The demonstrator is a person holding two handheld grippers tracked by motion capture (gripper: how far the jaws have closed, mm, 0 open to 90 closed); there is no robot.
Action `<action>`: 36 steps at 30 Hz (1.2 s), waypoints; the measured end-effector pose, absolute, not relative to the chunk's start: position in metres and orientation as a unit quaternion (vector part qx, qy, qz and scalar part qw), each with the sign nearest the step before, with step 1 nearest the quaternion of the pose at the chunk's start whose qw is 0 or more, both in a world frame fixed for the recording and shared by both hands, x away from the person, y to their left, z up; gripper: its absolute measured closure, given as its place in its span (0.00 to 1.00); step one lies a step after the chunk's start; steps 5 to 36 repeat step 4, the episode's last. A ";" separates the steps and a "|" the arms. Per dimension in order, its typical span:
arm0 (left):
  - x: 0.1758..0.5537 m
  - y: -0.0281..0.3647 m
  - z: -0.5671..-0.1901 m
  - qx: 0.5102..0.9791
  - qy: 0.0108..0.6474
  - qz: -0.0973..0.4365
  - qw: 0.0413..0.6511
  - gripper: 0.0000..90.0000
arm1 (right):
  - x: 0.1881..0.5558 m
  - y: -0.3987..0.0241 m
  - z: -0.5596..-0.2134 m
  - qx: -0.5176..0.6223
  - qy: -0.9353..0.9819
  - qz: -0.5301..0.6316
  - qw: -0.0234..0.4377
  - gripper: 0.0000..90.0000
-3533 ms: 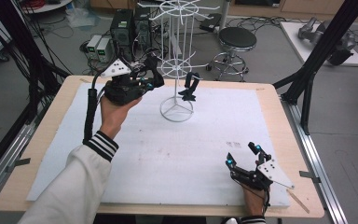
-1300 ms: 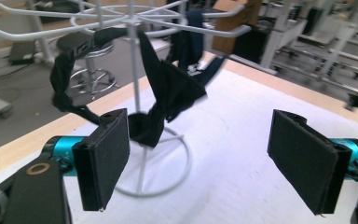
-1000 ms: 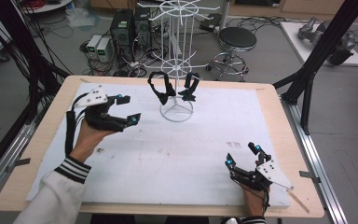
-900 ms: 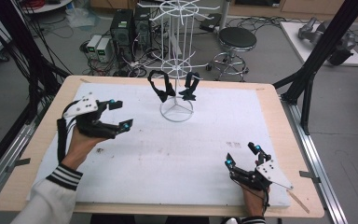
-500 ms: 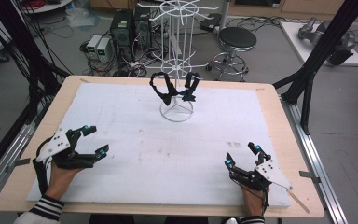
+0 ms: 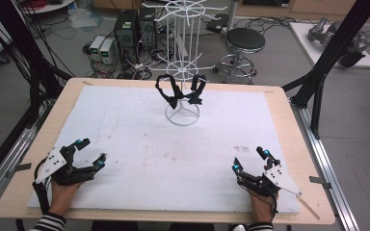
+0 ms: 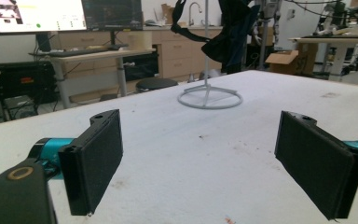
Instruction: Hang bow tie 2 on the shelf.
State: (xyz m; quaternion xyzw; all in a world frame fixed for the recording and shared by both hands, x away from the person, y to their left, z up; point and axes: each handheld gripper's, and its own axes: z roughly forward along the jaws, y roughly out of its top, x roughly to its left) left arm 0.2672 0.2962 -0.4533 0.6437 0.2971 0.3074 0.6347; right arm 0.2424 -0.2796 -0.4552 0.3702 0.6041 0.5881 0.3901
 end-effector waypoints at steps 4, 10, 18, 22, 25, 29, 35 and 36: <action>0.267 0.297 -0.454 0.639 0.304 0.308 0.636 0.17 | 0.242 -0.280 -0.455 0.370 0.604 0.588 0.390 0.13; 0.267 0.297 -0.454 0.639 0.304 0.308 0.636 0.17 | 0.242 -0.280 -0.455 0.370 0.604 0.588 0.390 0.13; 0.267 0.297 -0.454 0.639 0.304 0.308 0.636 0.17 | 0.242 -0.280 -0.455 0.370 0.604 0.588 0.390 0.13; 0.267 0.297 -0.454 0.639 0.304 0.308 0.636 0.17 | 0.242 -0.280 -0.455 0.370 0.604 0.588 0.390 0.13; 0.267 0.297 -0.454 0.639 0.304 0.308 0.636 0.17 | 0.242 -0.280 -0.455 0.370 0.604 0.588 0.390 0.13; 0.267 0.297 -0.454 0.639 0.304 0.308 0.636 0.17 | 0.242 -0.280 -0.455 0.370 0.604 0.588 0.390 0.13; 0.267 0.297 -0.454 0.639 0.304 0.308 0.636 0.17 | 0.242 -0.280 -0.455 0.370 0.604 0.588 0.390 0.13; 0.267 0.297 -0.454 0.639 0.304 0.308 0.636 0.17 | 0.242 -0.280 -0.455 0.370 0.604 0.588 0.390 0.13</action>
